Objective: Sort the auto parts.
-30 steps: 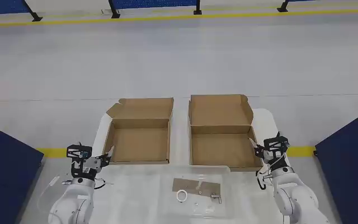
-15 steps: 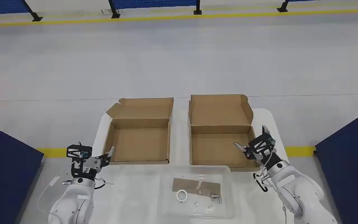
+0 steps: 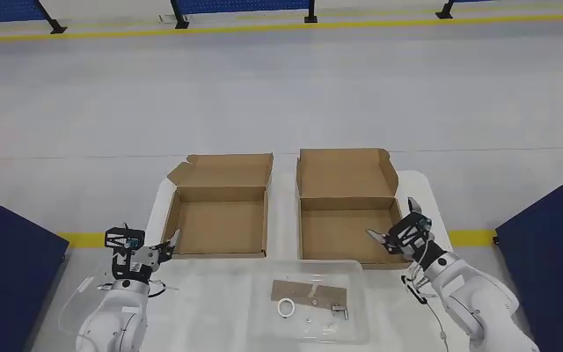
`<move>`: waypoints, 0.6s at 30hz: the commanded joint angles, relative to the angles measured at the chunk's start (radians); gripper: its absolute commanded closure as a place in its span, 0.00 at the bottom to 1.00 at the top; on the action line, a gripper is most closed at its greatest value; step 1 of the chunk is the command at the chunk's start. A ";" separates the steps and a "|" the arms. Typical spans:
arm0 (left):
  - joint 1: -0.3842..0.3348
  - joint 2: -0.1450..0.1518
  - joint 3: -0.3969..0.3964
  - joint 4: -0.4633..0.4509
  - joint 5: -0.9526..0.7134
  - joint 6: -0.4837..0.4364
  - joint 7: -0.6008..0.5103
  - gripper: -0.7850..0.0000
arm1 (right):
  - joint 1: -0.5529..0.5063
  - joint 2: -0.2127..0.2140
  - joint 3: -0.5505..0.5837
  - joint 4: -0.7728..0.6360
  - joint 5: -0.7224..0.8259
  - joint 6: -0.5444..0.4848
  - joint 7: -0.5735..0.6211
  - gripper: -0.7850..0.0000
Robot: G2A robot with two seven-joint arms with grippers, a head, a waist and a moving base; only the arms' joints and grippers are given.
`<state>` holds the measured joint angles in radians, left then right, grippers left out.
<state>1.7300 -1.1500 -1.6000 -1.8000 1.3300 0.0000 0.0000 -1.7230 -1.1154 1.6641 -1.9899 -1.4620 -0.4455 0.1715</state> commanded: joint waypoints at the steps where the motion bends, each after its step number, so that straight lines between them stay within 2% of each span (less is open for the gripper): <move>1: 0.000 0.000 0.000 0.000 0.000 0.000 0.000 0.00 | 0.001 0.004 0.019 -0.020 0.007 -0.052 0.024 0.00; 2: 0.000 0.000 0.000 0.000 0.000 0.000 0.000 0.00 | 0.002 0.007 0.026 -0.030 0.007 -0.077 0.035 0.00; 13: 0.000 0.000 0.000 0.000 0.000 0.000 0.000 0.00 | 0.004 0.007 0.024 -0.036 0.006 -0.080 0.030 0.00; 15: 0.000 0.000 0.000 0.000 0.000 0.000 0.000 0.00 | 0.011 0.009 0.008 -0.042 0.003 -0.120 0.020 0.00; 18: 0.000 0.000 0.000 0.000 0.000 0.000 0.000 0.00 | 0.035 0.014 -0.006 -0.058 0.011 -0.200 0.078 0.00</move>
<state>1.7300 -1.1500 -1.6000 -1.8000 1.3300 0.0000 0.0000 -1.6997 -1.1035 1.6635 -2.0399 -1.4549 -0.6069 0.2187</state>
